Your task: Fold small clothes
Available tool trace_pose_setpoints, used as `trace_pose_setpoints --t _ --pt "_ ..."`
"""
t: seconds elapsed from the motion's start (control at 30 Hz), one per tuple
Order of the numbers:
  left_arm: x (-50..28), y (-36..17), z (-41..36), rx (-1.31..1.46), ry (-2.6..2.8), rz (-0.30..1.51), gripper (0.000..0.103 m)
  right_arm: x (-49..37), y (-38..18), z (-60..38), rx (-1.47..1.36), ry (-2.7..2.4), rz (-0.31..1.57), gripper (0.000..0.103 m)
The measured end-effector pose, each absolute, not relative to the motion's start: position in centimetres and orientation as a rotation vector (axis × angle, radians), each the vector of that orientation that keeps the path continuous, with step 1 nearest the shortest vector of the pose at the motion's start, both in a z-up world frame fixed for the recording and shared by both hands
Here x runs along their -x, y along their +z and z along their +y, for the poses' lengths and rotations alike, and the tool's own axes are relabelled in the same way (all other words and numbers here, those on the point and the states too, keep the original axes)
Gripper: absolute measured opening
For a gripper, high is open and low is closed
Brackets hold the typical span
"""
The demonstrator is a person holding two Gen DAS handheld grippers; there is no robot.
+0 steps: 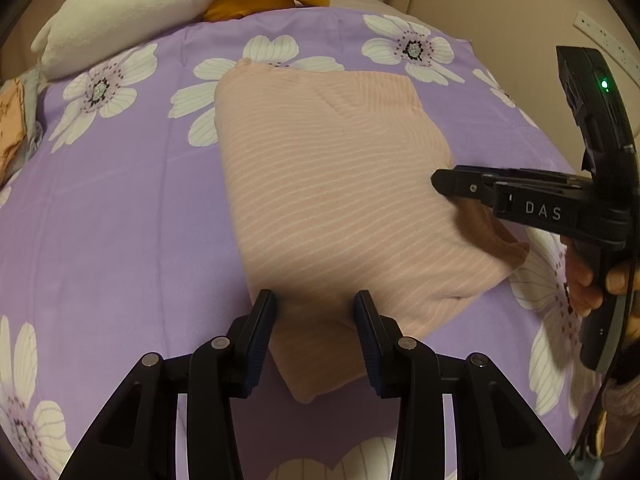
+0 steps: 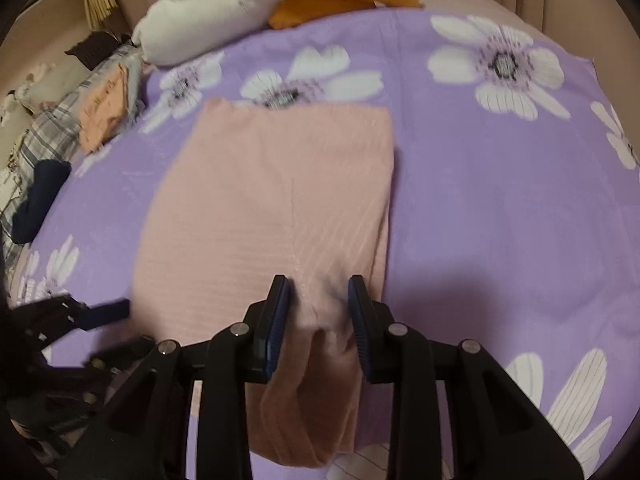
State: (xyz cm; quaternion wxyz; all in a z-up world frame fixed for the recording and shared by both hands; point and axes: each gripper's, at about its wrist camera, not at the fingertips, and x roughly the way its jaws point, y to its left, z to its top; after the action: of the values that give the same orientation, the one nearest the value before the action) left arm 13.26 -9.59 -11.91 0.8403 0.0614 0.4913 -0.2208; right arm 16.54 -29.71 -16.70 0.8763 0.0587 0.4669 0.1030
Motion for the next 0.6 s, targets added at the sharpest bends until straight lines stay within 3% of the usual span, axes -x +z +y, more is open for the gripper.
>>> trace_pose_setpoints --t 0.33,0.6 --pt "-13.2 -11.9 -9.5 -0.13 -0.464 1.038 0.038 -13.2 -15.5 -29.8 -0.151 0.239 0.939 0.033" --pt "-13.2 -11.9 -9.5 -0.131 -0.463 1.038 0.038 -12.0 -17.6 -29.9 -0.156 0.231 0.985 0.031"
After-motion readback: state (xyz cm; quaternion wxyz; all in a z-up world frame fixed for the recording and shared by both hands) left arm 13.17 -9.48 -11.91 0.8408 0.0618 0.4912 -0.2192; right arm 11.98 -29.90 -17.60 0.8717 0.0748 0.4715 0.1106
